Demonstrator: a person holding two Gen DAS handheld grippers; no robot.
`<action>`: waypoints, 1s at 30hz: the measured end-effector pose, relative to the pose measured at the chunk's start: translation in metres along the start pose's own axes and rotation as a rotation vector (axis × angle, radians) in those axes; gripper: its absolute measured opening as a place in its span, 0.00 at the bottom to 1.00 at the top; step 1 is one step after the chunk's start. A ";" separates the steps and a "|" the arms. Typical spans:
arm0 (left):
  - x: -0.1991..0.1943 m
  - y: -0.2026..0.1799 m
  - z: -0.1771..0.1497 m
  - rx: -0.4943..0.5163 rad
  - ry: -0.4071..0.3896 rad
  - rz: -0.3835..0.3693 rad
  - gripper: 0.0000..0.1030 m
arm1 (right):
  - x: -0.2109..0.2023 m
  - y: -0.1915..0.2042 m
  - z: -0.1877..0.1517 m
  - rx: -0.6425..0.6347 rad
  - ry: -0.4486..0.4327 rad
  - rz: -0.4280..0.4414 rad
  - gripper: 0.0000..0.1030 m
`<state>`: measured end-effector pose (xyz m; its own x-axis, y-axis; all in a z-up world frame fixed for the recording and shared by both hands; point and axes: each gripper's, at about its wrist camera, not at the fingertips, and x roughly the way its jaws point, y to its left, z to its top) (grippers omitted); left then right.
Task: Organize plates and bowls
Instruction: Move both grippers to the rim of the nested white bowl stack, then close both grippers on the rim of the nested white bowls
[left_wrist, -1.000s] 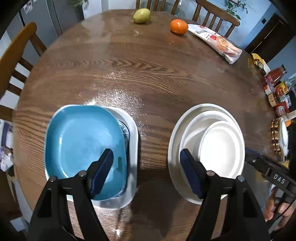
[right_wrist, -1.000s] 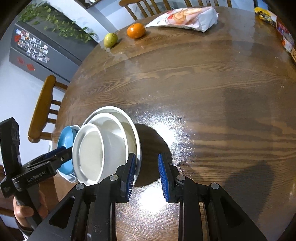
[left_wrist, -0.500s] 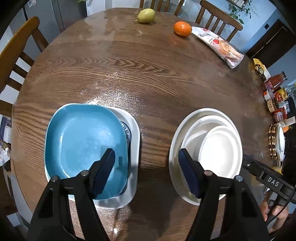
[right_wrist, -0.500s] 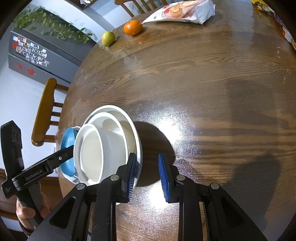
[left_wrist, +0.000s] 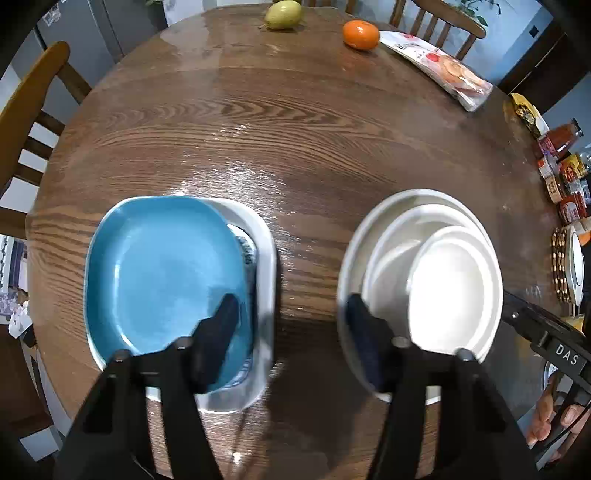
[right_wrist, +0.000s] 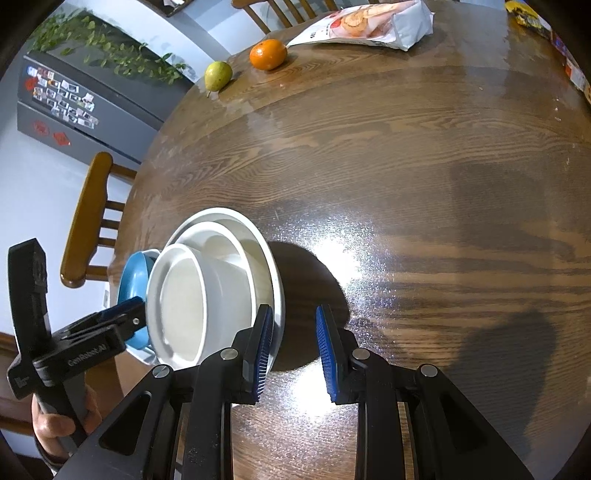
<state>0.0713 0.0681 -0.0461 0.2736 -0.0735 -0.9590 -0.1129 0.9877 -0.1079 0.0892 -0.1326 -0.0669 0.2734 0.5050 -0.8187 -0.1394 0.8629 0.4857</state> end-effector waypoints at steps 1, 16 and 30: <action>-0.001 -0.002 0.000 0.004 -0.005 0.002 0.47 | 0.000 0.001 0.000 -0.005 -0.002 -0.003 0.25; -0.003 -0.022 -0.004 0.000 -0.067 -0.014 0.04 | 0.000 0.014 -0.002 -0.043 -0.047 -0.008 0.10; -0.004 -0.029 -0.009 0.001 -0.116 0.020 0.02 | -0.001 0.015 -0.006 -0.037 -0.065 -0.017 0.10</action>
<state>0.0650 0.0389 -0.0417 0.3798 -0.0372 -0.9243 -0.1186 0.9890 -0.0886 0.0811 -0.1206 -0.0605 0.3370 0.4891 -0.8045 -0.1690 0.8720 0.4593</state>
